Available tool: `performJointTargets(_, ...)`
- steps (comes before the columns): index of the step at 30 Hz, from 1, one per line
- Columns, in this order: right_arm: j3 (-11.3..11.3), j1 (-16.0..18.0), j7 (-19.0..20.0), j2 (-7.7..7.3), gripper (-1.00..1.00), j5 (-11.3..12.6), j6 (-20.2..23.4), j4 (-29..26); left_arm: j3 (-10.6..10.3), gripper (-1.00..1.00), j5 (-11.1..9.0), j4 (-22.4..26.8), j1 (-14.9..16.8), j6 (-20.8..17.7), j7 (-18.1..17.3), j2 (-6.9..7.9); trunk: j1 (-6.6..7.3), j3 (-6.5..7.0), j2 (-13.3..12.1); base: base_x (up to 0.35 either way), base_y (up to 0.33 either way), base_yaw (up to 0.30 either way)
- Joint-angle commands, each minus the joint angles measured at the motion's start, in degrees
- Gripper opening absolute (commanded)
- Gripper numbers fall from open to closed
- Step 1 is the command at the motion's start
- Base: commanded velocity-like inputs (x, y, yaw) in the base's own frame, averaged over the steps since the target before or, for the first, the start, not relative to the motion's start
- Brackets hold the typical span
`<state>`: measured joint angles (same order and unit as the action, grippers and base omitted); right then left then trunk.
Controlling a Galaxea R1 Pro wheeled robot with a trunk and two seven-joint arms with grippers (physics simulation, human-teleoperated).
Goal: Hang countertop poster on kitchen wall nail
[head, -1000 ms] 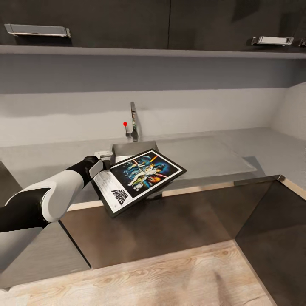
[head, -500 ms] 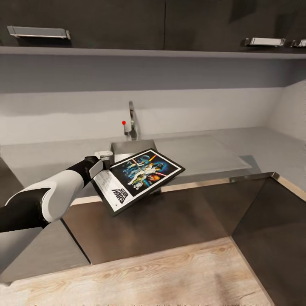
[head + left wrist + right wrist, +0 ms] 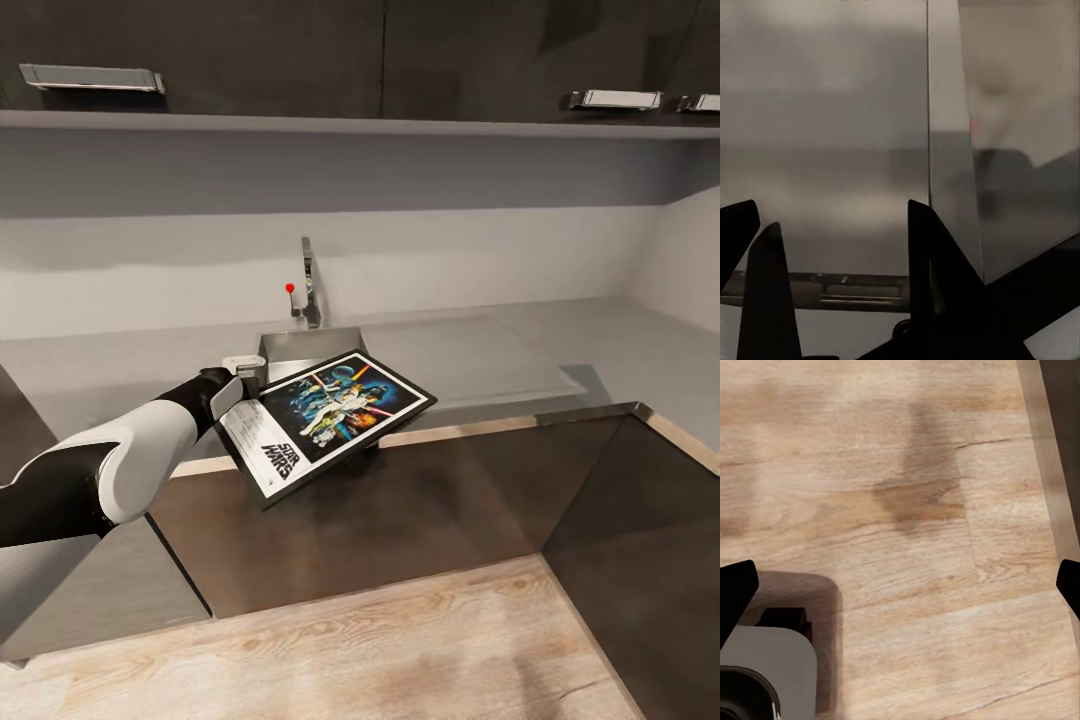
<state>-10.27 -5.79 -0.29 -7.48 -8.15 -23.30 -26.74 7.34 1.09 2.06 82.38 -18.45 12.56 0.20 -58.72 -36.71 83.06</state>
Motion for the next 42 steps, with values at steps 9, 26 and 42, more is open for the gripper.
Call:
performJointTargets(9, -0.28, -0.02, -0.05, 0.02, 1.0, -0.59, -0.08, -0.07, 1.54, 1.0, -0.65, -0.3, -0.03, -0.44, 0.01, -0.02, -0.01, -0.05, 0.02, 0.0, 0.0, 0.0)
performJointTargets(26, -0.28, -0.02, -0.03, 0.01, 1.0, -0.62, -0.08, 0.02, 1.23, 1.0, -0.64, 0.58, -0.03, -0.44, 0.01, 0.14, -0.01, 1.19, 0.02, 0.0, 0.0, 0.0)
performJointTargets(42, -0.34, -0.02, -0.03, 0.01, 1.0, -0.59, -0.08, 0.02, 1.88, 1.0, -1.46, 17.08, -0.03, -7.85, -1.36, 0.48, -0.01, 2.39, 0.02, 0.0, 0.0, 0.0)
